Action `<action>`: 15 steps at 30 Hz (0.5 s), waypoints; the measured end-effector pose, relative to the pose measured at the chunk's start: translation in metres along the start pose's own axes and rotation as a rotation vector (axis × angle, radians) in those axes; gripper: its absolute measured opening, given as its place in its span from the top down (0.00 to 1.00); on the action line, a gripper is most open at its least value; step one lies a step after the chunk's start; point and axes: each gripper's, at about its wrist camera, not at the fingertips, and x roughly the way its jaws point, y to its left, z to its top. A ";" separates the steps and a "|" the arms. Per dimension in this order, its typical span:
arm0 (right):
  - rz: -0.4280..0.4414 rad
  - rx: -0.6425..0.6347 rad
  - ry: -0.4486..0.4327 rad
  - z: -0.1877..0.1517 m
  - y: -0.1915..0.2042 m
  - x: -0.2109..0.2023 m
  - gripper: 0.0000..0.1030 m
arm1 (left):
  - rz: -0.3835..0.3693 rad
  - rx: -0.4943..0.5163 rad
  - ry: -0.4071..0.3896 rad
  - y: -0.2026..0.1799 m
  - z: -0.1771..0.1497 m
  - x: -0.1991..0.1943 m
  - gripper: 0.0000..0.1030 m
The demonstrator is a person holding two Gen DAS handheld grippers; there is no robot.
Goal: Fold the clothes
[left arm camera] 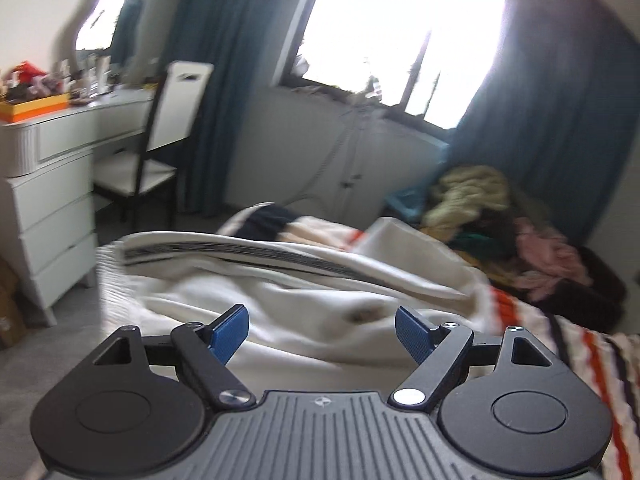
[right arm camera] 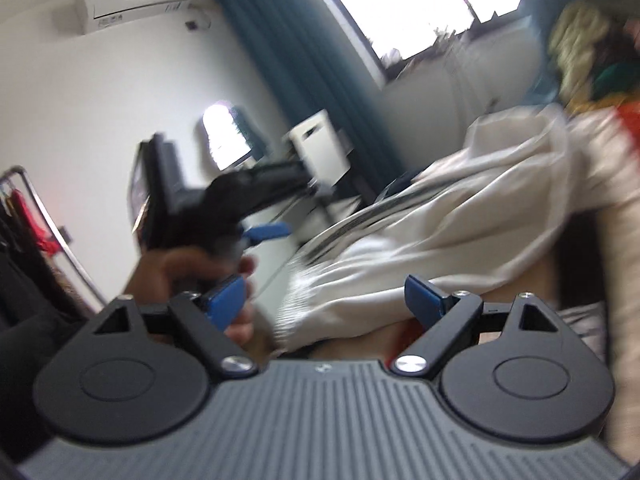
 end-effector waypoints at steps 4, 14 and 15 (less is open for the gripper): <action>-0.178 -0.095 -0.096 0.009 -0.039 -0.060 0.14 | -0.115 0.037 -0.028 -0.056 -0.056 -0.030 0.15; -0.420 -0.132 -0.183 -0.029 -0.130 -0.080 0.14 | -0.118 0.263 -0.003 -0.120 -0.169 -0.029 0.15; -0.429 -0.117 -0.185 -0.030 -0.134 -0.079 0.14 | -0.113 0.273 0.018 -0.120 -0.173 -0.024 0.15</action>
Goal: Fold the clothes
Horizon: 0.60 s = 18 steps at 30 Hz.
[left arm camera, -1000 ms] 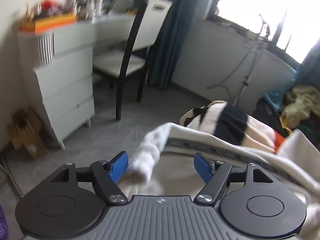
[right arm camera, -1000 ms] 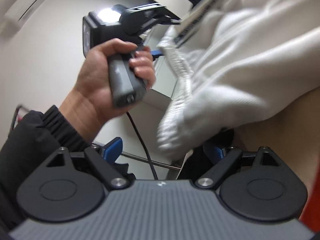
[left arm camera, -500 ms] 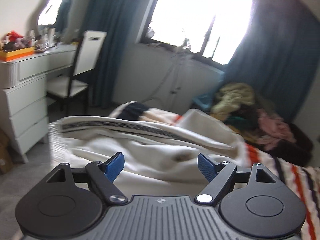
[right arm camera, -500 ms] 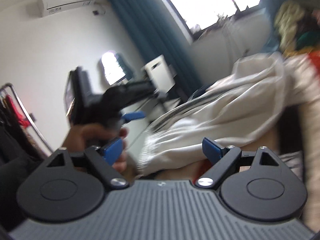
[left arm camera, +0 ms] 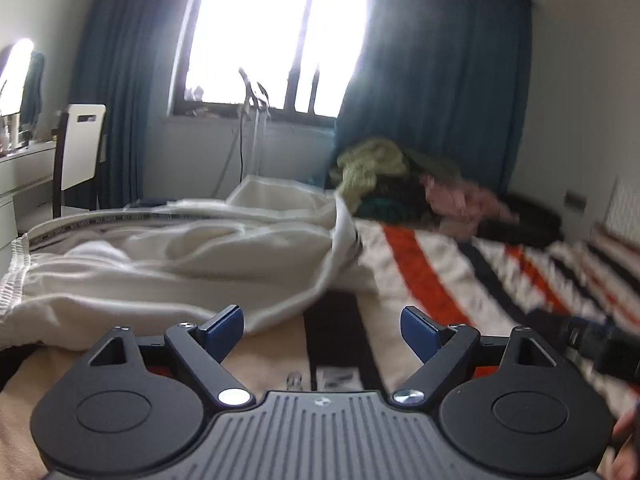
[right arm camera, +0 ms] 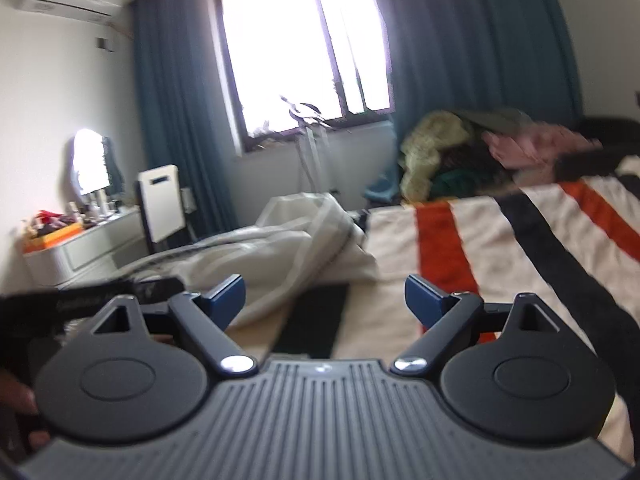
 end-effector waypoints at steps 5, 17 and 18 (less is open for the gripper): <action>-0.028 0.078 -0.006 0.004 -0.006 0.012 0.14 | 0.008 0.028 0.061 0.000 -0.003 0.028 0.15; -0.284 0.135 0.041 -0.007 -0.026 0.034 0.14 | 0.043 0.058 0.183 -0.010 0.046 0.179 0.15; -0.329 0.109 0.036 -0.009 -0.026 0.037 0.14 | 0.040 0.066 0.174 -0.013 0.052 0.192 0.15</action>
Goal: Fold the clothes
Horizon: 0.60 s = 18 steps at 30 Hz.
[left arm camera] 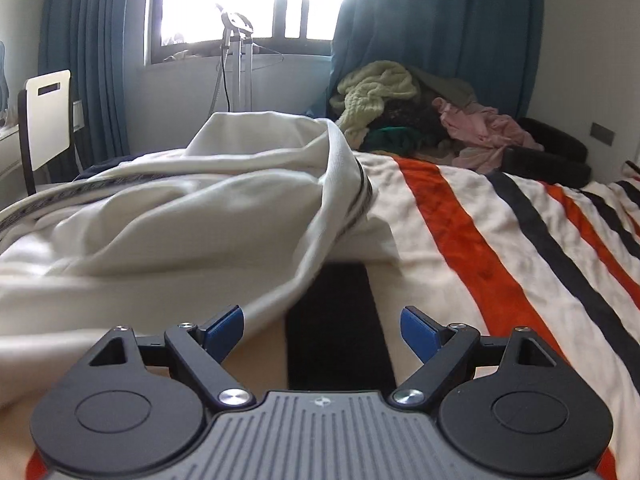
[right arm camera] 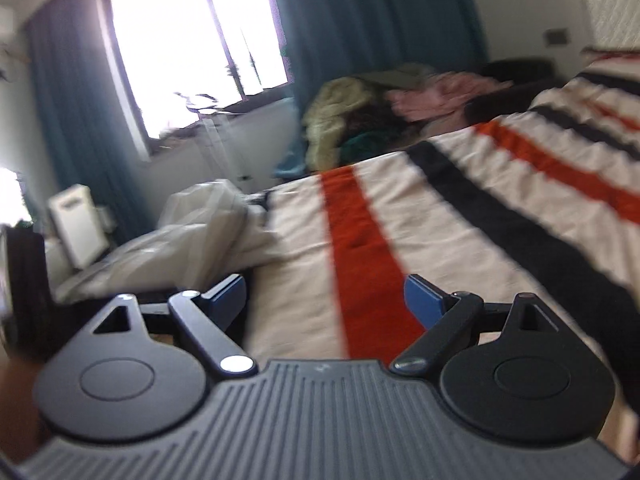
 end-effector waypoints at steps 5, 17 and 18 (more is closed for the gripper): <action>-0.051 -0.026 0.005 -0.011 0.003 0.021 0.14 | 0.028 0.050 -0.051 -0.016 0.040 0.066 0.16; -0.089 -0.053 0.066 -0.036 0.007 0.096 0.15 | -0.041 0.105 -0.208 -0.017 0.070 0.104 0.95; -0.097 -0.044 0.059 -0.036 0.006 0.098 0.15 | -0.060 0.117 -0.234 -0.018 0.065 0.087 0.95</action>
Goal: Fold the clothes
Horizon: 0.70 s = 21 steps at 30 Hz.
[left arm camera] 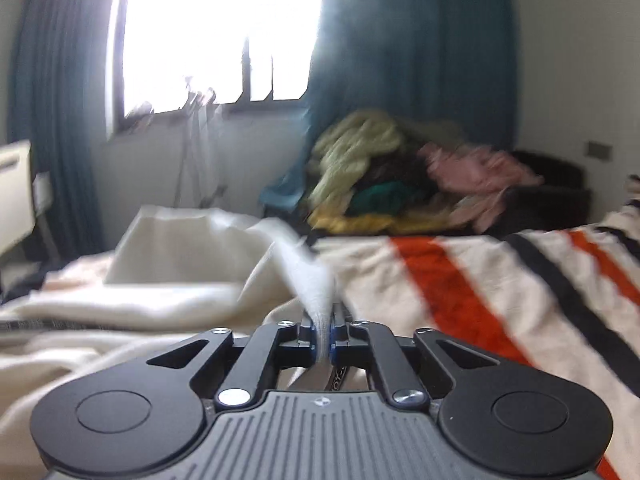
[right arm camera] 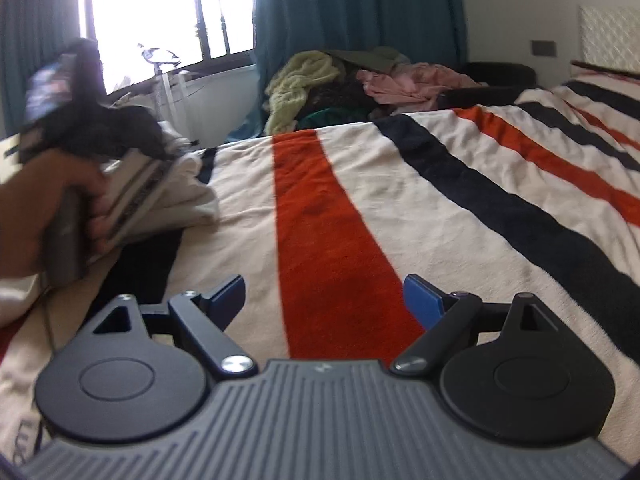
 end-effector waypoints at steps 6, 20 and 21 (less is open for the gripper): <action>-0.012 0.003 -0.053 0.004 -0.003 -0.009 0.15 | -0.092 -0.086 -0.087 0.001 -0.023 -0.120 0.96; 0.106 -0.027 -0.118 0.016 -0.005 -0.081 0.15 | -0.224 -0.310 0.096 0.037 -0.079 -0.224 0.80; 0.139 -0.014 -0.108 0.018 -0.006 -0.085 0.15 | -0.244 -0.304 0.104 0.035 -0.077 -0.227 0.69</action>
